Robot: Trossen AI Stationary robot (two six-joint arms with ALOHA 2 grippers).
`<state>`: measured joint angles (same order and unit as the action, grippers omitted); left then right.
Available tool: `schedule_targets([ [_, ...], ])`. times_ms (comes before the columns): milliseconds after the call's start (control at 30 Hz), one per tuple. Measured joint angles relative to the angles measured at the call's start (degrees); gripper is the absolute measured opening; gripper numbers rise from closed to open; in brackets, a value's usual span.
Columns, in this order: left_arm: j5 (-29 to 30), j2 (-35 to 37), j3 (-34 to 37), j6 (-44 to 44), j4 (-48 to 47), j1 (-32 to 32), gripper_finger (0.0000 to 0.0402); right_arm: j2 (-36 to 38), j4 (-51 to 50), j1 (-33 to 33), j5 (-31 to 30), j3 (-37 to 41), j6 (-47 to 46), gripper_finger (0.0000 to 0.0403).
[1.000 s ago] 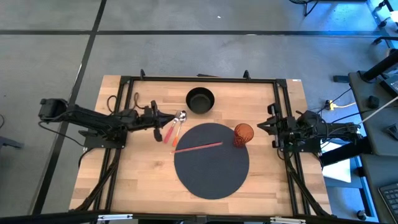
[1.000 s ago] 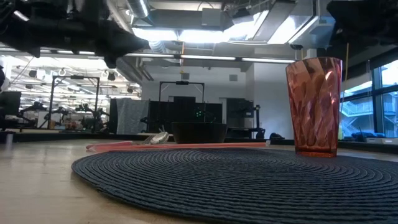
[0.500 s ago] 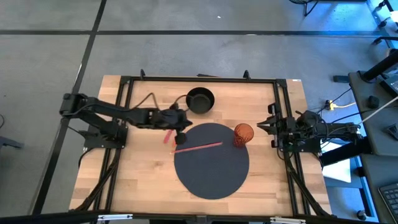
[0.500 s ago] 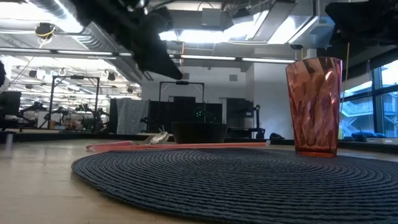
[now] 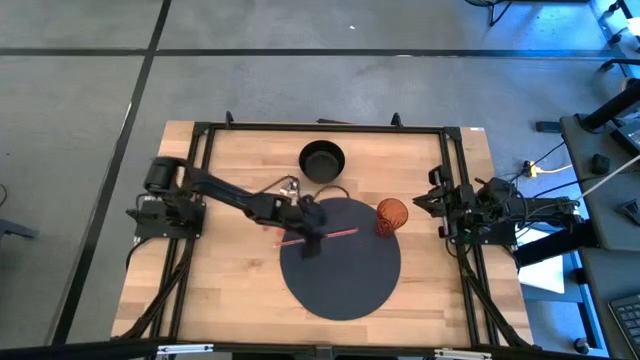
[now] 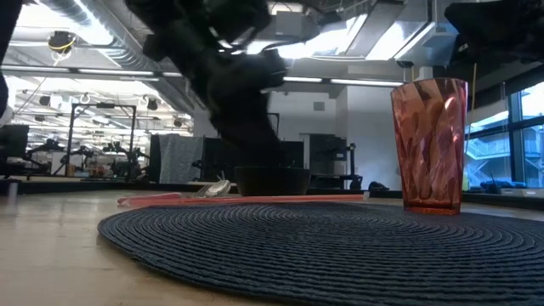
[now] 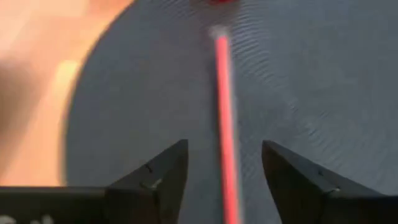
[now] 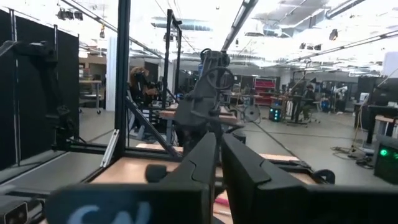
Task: Pick & Place Utensil
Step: Put the orange straw into the brown glass on the gray mat
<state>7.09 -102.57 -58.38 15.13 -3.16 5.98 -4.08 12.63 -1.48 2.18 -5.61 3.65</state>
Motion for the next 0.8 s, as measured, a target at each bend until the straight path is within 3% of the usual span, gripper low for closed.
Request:
schedule_targets([
  [400,0.75,-8.99,-12.61,-3.58,-5.93,-0.93,0.0212,0.00,1.19,0.02,-0.01,0.00,2.59,0.0028],
  [800,0.40,-14.71,-14.72,-5.26,-9.23,-3.83,0.0212,0.00,-0.47,0.00,-0.01,0.00,2.83,0.0028],
])
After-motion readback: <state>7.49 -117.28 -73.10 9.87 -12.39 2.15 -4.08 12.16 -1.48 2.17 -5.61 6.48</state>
